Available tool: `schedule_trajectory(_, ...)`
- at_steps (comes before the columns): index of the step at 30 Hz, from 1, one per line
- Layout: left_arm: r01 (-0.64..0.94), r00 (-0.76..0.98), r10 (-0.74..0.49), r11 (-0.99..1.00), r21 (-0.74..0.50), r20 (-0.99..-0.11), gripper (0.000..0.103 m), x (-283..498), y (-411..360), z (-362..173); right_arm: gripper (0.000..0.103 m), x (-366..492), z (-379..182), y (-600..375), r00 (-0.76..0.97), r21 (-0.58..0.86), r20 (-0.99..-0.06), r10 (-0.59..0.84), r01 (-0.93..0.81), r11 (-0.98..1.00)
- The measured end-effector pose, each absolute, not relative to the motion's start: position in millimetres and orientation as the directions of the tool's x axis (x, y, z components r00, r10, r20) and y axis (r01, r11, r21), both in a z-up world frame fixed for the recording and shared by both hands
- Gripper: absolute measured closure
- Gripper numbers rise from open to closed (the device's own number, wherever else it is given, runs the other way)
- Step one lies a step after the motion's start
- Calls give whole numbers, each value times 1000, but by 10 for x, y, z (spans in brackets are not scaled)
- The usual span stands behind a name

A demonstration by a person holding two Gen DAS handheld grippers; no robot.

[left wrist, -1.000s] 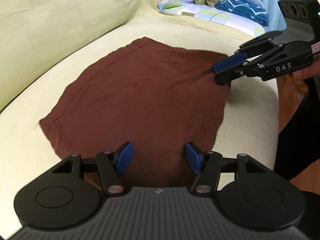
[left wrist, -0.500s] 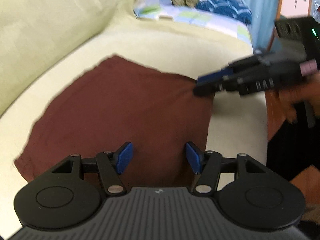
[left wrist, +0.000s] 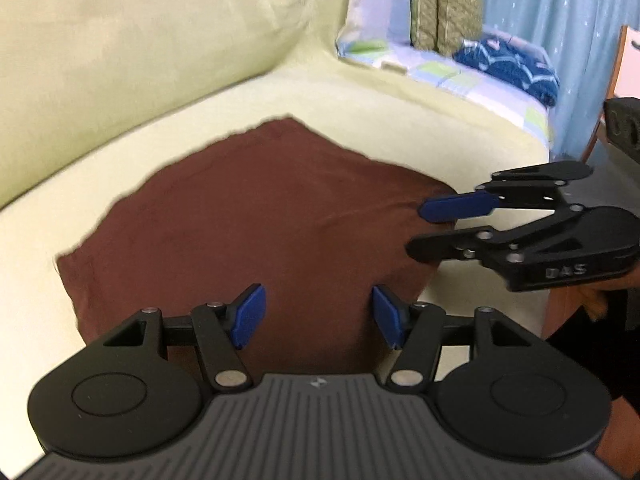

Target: Fold clothes

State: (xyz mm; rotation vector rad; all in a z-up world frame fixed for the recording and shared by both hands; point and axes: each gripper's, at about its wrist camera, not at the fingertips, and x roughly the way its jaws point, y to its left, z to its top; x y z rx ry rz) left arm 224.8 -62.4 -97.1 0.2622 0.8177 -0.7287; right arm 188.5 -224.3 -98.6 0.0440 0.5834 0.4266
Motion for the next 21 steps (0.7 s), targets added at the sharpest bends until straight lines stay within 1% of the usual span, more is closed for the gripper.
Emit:
schedule_trajectory(3, 652, 477, -511, 752, -102, -715, 41, 2211, -499, -914, 67, 1884, -1047, -2313, 751, 190, -510, 419, -377, 907)
schedule_trajectory(6, 557, 537, -475, 820, -130, -697, 41, 2267, -330, -889, 67, 1863, -1061, -2324, 755, 185, -504, 420, -381, 906)
schedule_trajectory(7, 530, 548, -449, 839, -122, -706, 41, 2287, -304, -904, 66, 1847, -1071, -2317, 759, 180, -499, 418, -382, 907)
schedule_trajectory(10, 516, 552, -394, 854, -71, -735, 42, 2292, -331, -1000, 66, 1806, -1074, -2289, 769, 162, -494, 405, -376, 912)
schedule_trajectory(13, 504, 572, -352, 863, -21, -741, 42, 2236, -411, -1057, 66, 1796, -1073, -2275, 771, 157, -497, 398, -371, 915)
schedule_trajectory(16, 475, 585, -331, 880, -18, -740, 41, 2214, -442, -1075, 66, 1788, -1077, -2256, 776, 146, -497, 389, -367, 919)
schedule_trajectory(21, 461, 597, -331, 887, -25, -730, 41, 2166, -431, -1117, 66, 1777, -1095, -2249, 783, 141, -492, 381, -361, 922)
